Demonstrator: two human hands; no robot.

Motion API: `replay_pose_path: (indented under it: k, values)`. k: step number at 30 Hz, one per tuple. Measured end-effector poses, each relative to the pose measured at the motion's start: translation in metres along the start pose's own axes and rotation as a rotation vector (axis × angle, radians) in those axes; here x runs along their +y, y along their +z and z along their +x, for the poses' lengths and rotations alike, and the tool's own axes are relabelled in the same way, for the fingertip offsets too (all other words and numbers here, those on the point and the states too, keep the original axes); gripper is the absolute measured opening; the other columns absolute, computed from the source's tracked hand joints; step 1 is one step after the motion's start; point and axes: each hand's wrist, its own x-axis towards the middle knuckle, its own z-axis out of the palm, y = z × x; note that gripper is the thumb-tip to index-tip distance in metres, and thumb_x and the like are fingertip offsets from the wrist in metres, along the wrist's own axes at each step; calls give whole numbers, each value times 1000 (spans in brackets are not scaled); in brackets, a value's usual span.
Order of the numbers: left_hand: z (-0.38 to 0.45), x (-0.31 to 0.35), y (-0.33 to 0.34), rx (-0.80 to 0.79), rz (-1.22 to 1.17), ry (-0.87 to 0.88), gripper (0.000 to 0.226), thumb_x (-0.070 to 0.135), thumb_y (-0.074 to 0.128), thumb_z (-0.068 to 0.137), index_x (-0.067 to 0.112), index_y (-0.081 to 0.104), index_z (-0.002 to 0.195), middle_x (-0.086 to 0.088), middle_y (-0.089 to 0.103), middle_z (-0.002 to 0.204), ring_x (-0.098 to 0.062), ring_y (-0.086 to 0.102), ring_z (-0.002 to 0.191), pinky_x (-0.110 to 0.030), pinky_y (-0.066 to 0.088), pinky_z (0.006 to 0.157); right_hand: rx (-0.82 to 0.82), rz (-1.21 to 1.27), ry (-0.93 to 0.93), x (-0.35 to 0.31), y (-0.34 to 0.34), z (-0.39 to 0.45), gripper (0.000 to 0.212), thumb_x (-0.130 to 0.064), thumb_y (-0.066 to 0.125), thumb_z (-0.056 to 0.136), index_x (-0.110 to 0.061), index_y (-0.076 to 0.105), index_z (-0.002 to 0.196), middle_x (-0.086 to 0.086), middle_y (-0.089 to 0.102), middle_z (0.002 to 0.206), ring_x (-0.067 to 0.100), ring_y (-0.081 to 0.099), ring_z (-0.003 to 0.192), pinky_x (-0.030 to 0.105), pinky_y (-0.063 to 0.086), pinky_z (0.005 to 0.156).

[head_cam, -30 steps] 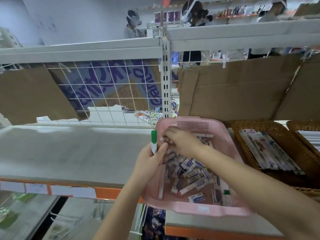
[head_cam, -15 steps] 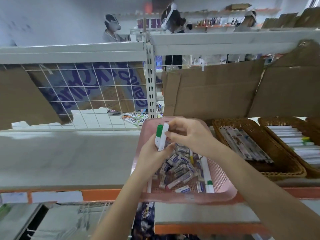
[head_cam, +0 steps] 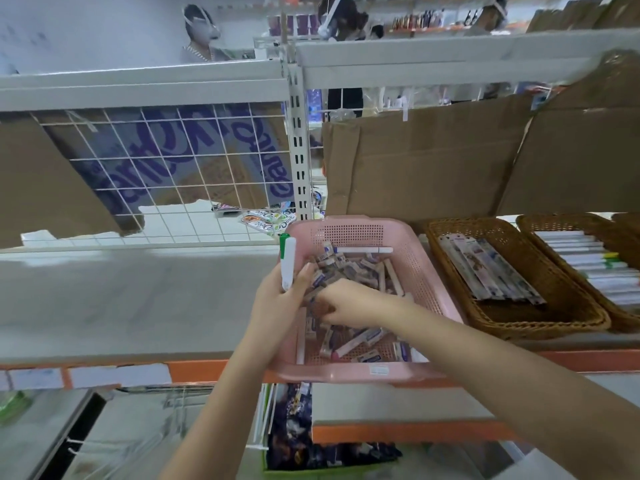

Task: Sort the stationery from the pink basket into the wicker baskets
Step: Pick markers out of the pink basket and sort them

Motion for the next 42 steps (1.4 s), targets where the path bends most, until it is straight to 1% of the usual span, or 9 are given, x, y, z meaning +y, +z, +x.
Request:
replay_pose_path:
  k: [8, 14, 17, 19, 22, 28, 32, 40, 42]
  values:
    - [1, -5, 2, 47, -20, -18, 37, 27, 58, 92, 18, 39, 62, 12, 38, 45, -5, 34, 47, -26, 27, 51, -66, -365, -327, -5, 26, 21, 35, -5, 51, 87, -6, 60, 121, 11, 53, 127, 33, 53, 103, 44, 48, 80]
    - [1, -8, 3, 46, -49, -3, 38, 27, 59, 92, 25, 40, 59, 15, 41, 43, 0, 35, 43, -15, 27, 43, -14, -667, -559, -4, 33, 21, 26, -14, 43, 94, -6, 59, 113, 9, 57, 117, 28, 52, 108, 43, 53, 71]
    - [0, -6, 3, 52, -66, -1, 39, 28, 59, 91, 25, 39, 58, 13, 41, 42, -1, 36, 42, -14, 29, 43, 69, -698, -656, 2, 29, 14, 32, -8, 34, 91, -4, 64, 99, 10, 64, 103, 27, 60, 96, 40, 55, 63]
    - [1, -5, 2, 50, -82, -8, 38, 29, 58, 91, 21, 39, 59, 11, 39, 44, -2, 34, 43, -17, 30, 45, 188, -728, -676, 8, 21, 6, 17, -5, 50, 86, -8, 67, 88, 6, 65, 91, 21, 62, 82, 33, 55, 62]
    - [1, -3, -2, 51, -124, -17, 34, 31, 58, 92, 17, 42, 65, 11, 38, 47, -5, 35, 46, -20, 32, 46, 345, -547, -594, 19, 4, -7, 9, -7, 72, 77, -6, 67, 83, 6, 66, 83, 20, 64, 74, 27, 55, 61]
    - [2, 9, 2, 8, -192, -2, 38, 34, 63, 88, 22, 41, 60, 12, 40, 49, -5, 37, 47, -16, 33, 46, 532, 207, -15, 35, -20, -36, 13, -20, 62, 91, -12, 63, 101, -5, 60, 96, 9, 58, 88, 27, 50, 80]
    - [3, 17, 14, -101, -188, 20, 42, 30, 70, 84, 17, 36, 63, 6, 35, 54, -13, 34, 55, -28, 30, 54, 554, 699, -10, 14, -27, -53, 11, -16, 66, 87, -24, 65, 95, -5, 69, 93, 4, 65, 85, 18, 52, 76]
    - [7, 21, 16, -294, -191, 105, 31, 16, 76, 78, 14, 46, 69, 12, 43, 56, -6, 45, 55, -14, 38, 54, 508, 907, 39, -1, -36, -69, 15, 1, 63, 86, 0, 68, 100, 11, 71, 95, 7, 68, 81, 17, 53, 71]
    - [7, 25, 16, -414, -218, 139, 20, 12, 75, 78, 26, 60, 75, 16, 57, 63, -1, 56, 63, -12, 44, 60, 494, 868, 53, -1, -39, -70, 15, -2, 66, 85, -2, 70, 99, 10, 72, 96, 12, 69, 86, 22, 55, 76]
